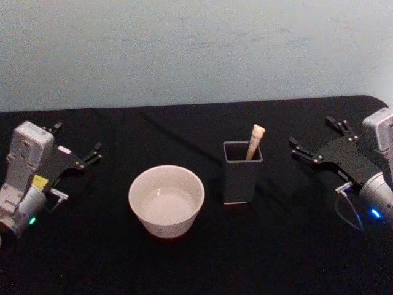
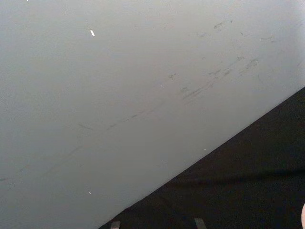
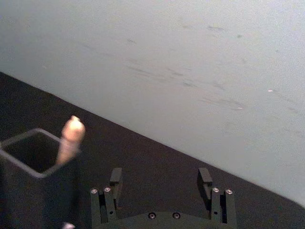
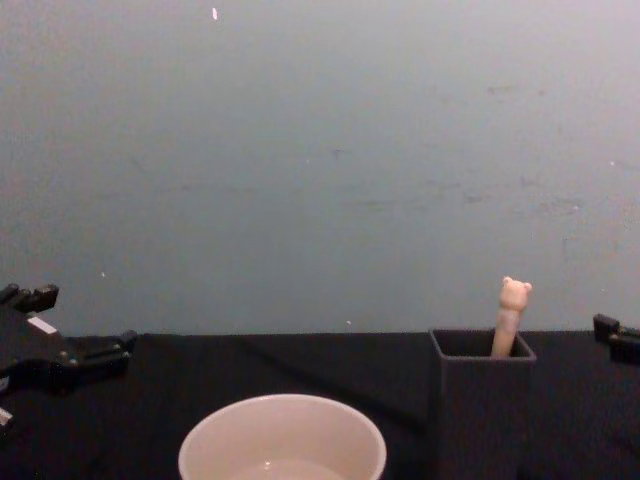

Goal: Pick up the stirring spoon with one hand, stir inside the cup, then place it back in its original position.

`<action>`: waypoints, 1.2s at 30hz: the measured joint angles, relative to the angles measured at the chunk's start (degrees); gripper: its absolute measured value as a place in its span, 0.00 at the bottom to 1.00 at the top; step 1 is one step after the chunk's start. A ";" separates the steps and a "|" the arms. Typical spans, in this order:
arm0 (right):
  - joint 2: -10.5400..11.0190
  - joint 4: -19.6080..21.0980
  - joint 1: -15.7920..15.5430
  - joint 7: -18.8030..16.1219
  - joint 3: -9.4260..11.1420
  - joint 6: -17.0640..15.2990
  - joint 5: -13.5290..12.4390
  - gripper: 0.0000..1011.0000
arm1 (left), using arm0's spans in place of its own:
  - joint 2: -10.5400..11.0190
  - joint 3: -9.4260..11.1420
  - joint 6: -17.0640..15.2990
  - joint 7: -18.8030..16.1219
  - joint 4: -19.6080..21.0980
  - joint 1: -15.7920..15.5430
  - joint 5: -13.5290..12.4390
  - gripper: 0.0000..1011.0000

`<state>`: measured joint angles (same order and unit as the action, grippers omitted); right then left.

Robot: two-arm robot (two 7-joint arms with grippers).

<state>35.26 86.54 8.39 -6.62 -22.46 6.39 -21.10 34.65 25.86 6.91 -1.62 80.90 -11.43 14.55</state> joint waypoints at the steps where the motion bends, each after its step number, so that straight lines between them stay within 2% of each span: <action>1: 0.00 0.00 0.00 0.00 0.00 0.00 0.00 0.99 | 0.00 0.00 0.00 0.00 0.00 0.00 -0.01 0.99; 2: 0.13 0.99 -0.47 -2.04 0.53 -0.34 -2.04 0.99 | 0.00 0.00 0.00 0.00 0.00 0.00 0.00 0.99; 4: 0.26 1.83 -0.89 -4.23 1.00 -0.74 -4.08 0.99 | 0.00 0.00 0.00 0.00 0.00 0.00 0.00 0.99; 5: 0.33 2.40 -1.16 -6.31 1.33 -1.25 -5.98 0.99 | 0.00 0.00 0.00 0.00 0.00 0.00 -0.01 0.99; 8: 0.40 3.14 -1.42 -9.54 1.75 -1.98 -8.51 0.99 | 0.00 0.00 0.00 0.00 0.00 0.00 -0.01 0.99; 9: 0.40 3.45 -1.50 -11.64 1.97 -2.45 -10.06 0.99 | 0.00 0.00 0.00 0.00 0.00 0.00 0.00 0.99; 12: 0.24 3.64 -1.53 -14.99 2.23 -3.40 -12.37 0.99 | 0.00 0.00 0.00 0.00 0.00 0.00 0.00 0.99; 15: -0.04 3.39 -1.19 -17.77 2.16 -4.07 -13.57 0.99 | 0.00 0.00 0.00 0.00 0.00 0.00 0.00 0.99; 18: -0.41 2.69 -0.60 -19.19 1.80 -4.43 -13.66 0.99 | 0.00 0.00 0.00 0.00 0.00 0.00 0.00 0.99; 24: -2.63 -0.73 2.25 -21.29 0.85 -4.89 -12.82 0.99 | 0.00 0.00 0.00 0.00 0.00 -0.01 0.00 0.99; 33: -7.29 -7.62 7.54 -23.61 -0.25 -5.35 -11.61 0.99 | 0.00 0.00 0.00 0.00 0.00 0.00 0.00 0.99; 36: -8.11 -8.92 8.40 -23.90 -0.40 -5.66 -11.62 0.99 | 0.00 0.00 0.00 0.00 0.00 0.00 0.00 0.99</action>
<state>27.15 77.62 16.78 -30.52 -22.86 0.73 -32.72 34.65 25.86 6.91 -1.62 80.90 -11.43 14.55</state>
